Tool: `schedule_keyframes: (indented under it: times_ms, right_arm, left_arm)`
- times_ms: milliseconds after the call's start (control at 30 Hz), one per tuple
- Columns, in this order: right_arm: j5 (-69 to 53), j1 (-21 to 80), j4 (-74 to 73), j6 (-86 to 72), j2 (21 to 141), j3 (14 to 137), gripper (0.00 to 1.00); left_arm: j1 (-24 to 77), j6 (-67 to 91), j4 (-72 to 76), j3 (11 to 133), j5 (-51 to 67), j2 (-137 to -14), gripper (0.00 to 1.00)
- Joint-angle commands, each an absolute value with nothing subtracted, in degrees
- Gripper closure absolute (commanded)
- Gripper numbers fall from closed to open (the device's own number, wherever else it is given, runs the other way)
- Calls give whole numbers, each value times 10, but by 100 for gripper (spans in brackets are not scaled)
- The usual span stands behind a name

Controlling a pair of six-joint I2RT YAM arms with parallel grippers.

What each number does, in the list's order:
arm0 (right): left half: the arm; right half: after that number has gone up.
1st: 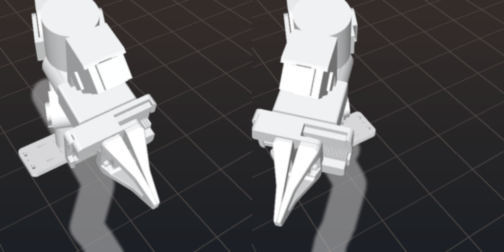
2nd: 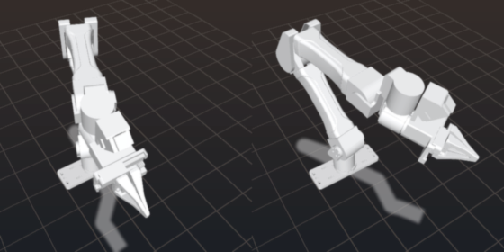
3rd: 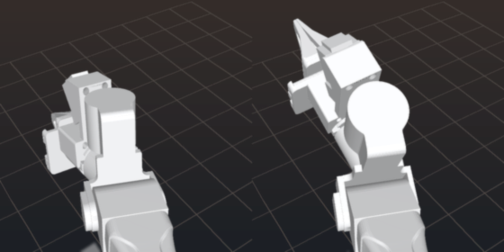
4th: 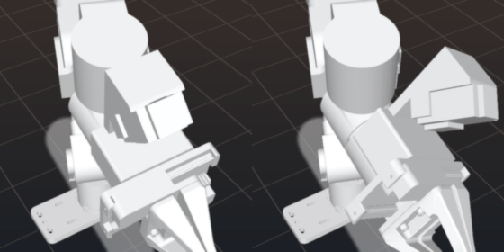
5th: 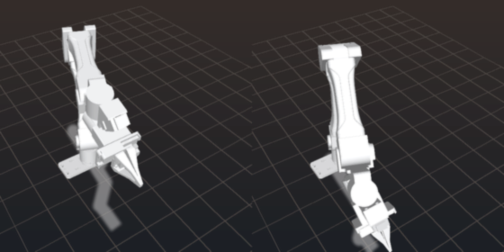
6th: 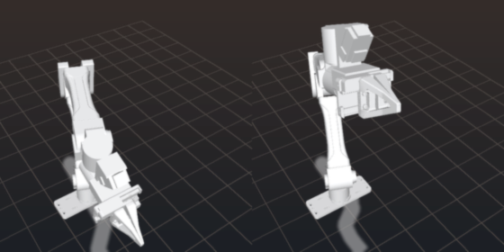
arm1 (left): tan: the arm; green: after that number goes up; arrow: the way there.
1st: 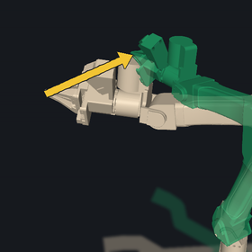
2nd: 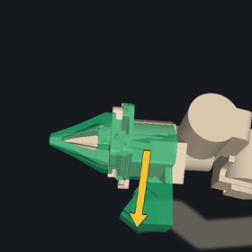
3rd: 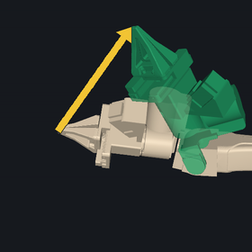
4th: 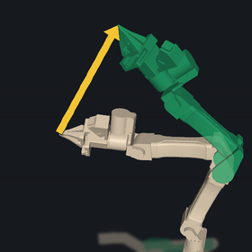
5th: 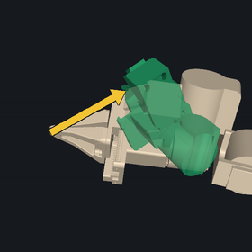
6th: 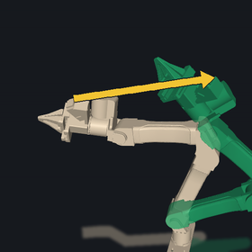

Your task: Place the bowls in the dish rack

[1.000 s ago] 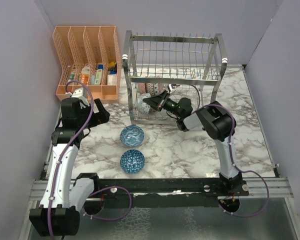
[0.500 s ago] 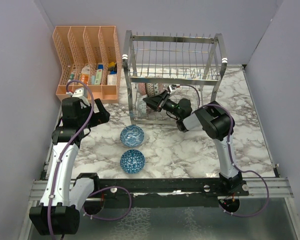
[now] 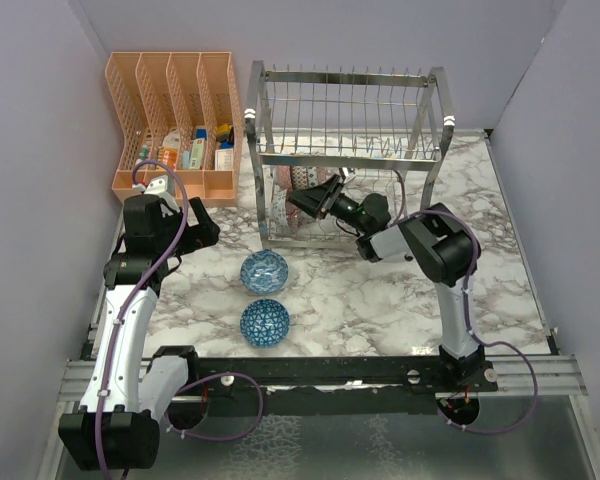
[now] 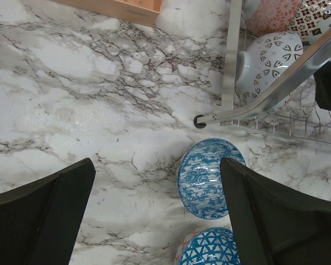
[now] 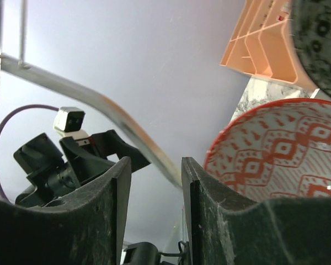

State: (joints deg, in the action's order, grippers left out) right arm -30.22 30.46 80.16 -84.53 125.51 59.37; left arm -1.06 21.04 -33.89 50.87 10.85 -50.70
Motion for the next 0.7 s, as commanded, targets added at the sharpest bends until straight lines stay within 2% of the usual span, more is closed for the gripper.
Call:
schedule_keyframes:
  times_ms: [0, 133, 400, 567, 667]
  right_arm:
    - [-304, 305, 782, -787, 1181, 555, 58]
    - [-287, 307, 684, -728, 1136, 529, 58]
    - [-271, 334, 642, -678, 1062, 428, 58]
    - [-221, 396, 559, -612, 968, 374, 56]
    - [-166, 456, 452, -536, 907, 375, 49]
  left_arm:
    - [-12, 206, -326, 505, 98, -503, 1]
    - [-12, 207, -326, 506, 98, -500, 1]
    - [-12, 208, -328, 501, 97, -495, 1]
    - [-12, 209, -335, 506, 92, -492, 1]
    - [-12, 210, -339, 506, 91, -488, 1]
